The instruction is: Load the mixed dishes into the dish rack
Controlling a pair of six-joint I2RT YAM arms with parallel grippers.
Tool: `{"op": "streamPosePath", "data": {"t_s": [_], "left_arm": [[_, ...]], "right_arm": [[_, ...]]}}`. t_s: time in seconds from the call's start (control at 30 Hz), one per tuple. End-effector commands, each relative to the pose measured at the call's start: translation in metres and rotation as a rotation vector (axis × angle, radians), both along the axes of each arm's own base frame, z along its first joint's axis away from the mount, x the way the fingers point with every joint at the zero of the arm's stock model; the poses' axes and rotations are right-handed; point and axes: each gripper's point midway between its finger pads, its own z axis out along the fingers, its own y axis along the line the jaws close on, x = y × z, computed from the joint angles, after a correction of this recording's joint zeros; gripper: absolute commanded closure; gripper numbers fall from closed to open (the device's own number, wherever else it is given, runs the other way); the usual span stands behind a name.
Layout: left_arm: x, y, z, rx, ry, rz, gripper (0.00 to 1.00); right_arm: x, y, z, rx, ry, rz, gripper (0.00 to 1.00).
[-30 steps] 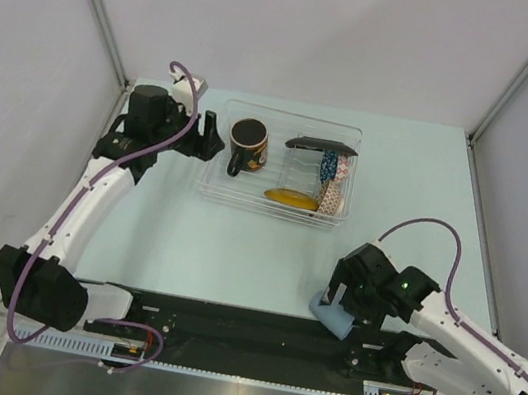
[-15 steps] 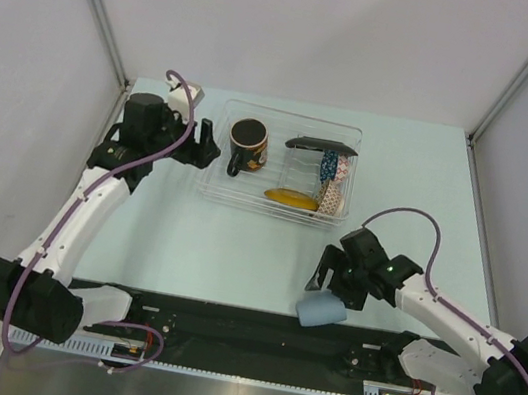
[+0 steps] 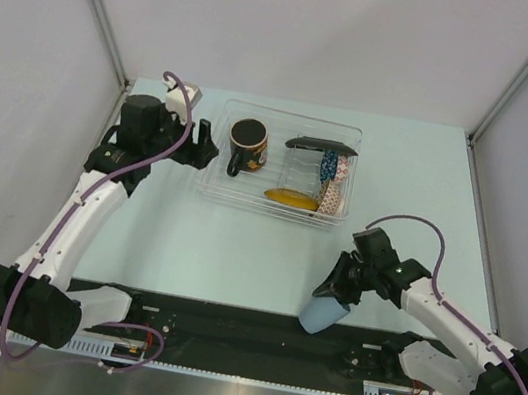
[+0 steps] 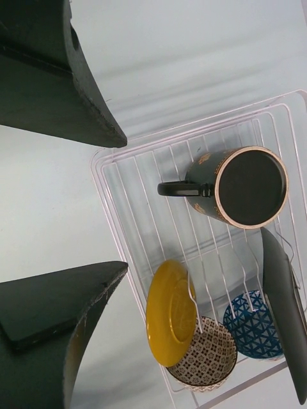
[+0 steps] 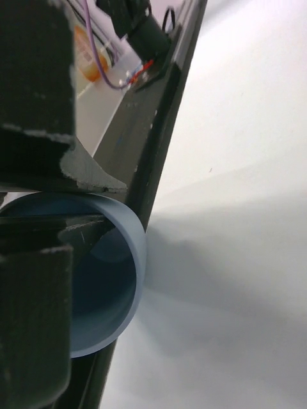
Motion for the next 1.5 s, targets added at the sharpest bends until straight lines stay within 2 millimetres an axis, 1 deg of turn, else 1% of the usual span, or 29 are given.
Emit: {"op": "streamPosePath", "data": {"t_s": [0.0,0.03,0.07,0.1,0.13,0.17,0.2,0.23,0.27,0.3,0.33,0.37,0.4,0.43,0.47,0.5,0.53,0.57,0.6,0.67,0.7,0.73,0.83,0.97,1.03,1.23,1.33,1.43,1.47], "left_arm": [[0.0,0.001,0.022,-0.021,-0.055,0.005,0.23],[-0.003,-0.001,0.023,-0.036,-0.044,-0.001,0.23],[-0.004,-0.003,0.031,-0.055,-0.046,-0.008,0.23],[-0.006,-0.006,0.036,-0.087,-0.037,-0.008,0.22],[-0.009,-0.009,0.038,-0.108,-0.022,-0.019,0.21],[-0.014,-0.016,0.05,-0.153,-0.021,-0.064,0.21],[-0.017,-0.02,0.055,-0.203,0.002,-0.07,0.2],[-0.02,-0.025,0.061,-0.244,0.014,-0.101,0.18],[-0.03,-0.033,0.069,-0.328,0.048,-0.16,0.17],[-0.035,-0.039,0.076,-0.38,0.054,-0.213,0.13],[-0.041,-0.044,0.08,-0.429,0.077,-0.263,0.09],[-0.06,-0.056,0.082,-0.519,0.159,-0.376,0.06],[-0.067,-0.062,0.082,-0.559,0.195,-0.438,0.04],[-0.072,-0.067,0.075,-0.603,0.264,-0.491,0.02],[-0.092,-0.074,0.071,-0.687,0.394,-0.59,0.0],[-0.095,-0.076,0.067,-0.711,0.425,-0.625,0.0],[-0.099,-0.077,0.062,-0.729,0.459,-0.646,0.0],[-0.101,-0.076,0.054,-0.711,0.438,-0.649,0.0],[-0.102,-0.075,0.05,-0.692,0.427,-0.634,0.0],[-0.111,-0.078,0.049,-0.659,0.371,-0.657,0.0],[-0.112,-0.079,0.051,-0.647,0.344,-0.66,0.0],[-0.115,-0.082,0.052,-0.639,0.336,-0.666,0.0],[-0.123,-0.091,0.05,-0.591,0.315,-0.687,0.0],[-0.135,-0.103,0.052,-0.572,0.297,-0.723,0.0],[-0.142,-0.109,0.052,-0.566,0.298,-0.748,0.0],[-0.156,-0.114,0.056,-0.558,0.285,-0.781,0.0],[-0.158,-0.115,0.052,-0.547,0.283,-0.777,0.0],[-0.156,-0.116,0.053,-0.54,0.268,-0.768,0.08],[-0.154,-0.116,0.054,-0.539,0.258,-0.766,0.14]], "right_arm": [[0.022,0.028,0.034,0.221,-0.083,0.023,1.0],[0.036,0.035,0.05,0.292,-0.14,0.017,1.0],[0.037,0.044,0.069,0.379,-0.138,0.033,1.0],[0.049,0.053,0.09,0.466,-0.209,0.047,1.0],[0.056,0.056,0.107,0.527,-0.23,0.039,1.0],[0.059,0.061,0.126,0.613,-0.243,0.06,1.0],[0.07,0.069,0.162,0.738,-0.308,0.047,1.0],[0.073,0.072,0.179,0.8,-0.331,0.049,1.0],[0.076,0.076,0.193,0.854,-0.344,0.053,1.0],[0.079,0.079,0.222,0.959,-0.377,0.045,1.0],[0.08,0.081,0.233,1.004,-0.39,0.048,1.0],[0.083,0.086,0.238,1.041,-0.377,0.035,1.0],[0.081,0.087,0.262,1.13,-0.409,0.043,1.0],[0.085,0.088,0.272,1.176,-0.417,0.016,1.0],[0.086,0.091,0.278,1.215,-0.419,0.008,1.0],[0.082,0.097,0.29,1.284,-0.447,0.036,1.0],[0.086,0.099,0.297,1.336,-0.415,-0.003,1.0],[0.087,0.102,0.3,1.366,-0.41,-0.005,1.0],[0.085,0.111,0.304,1.4,-0.404,0.018,1.0],[0.086,0.12,0.308,1.419,-0.401,0.021,1.0],[0.087,0.128,0.302,1.411,-0.384,0.022,1.0],[0.089,0.131,0.306,1.42,-0.393,0.019,1.0],[0.093,0.142,0.307,1.431,-0.392,0.027,1.0],[0.1,0.15,0.31,1.441,-0.4,0.032,1.0],[0.103,0.153,0.306,1.433,-0.398,0.036,1.0],[0.109,0.157,0.308,1.442,-0.409,0.039,1.0],[0.111,0.16,0.311,1.454,-0.413,0.042,1.0],[0.111,0.163,0.313,1.461,-0.417,0.045,1.0],[0.111,0.164,0.314,1.463,-0.421,0.045,1.0]]}}
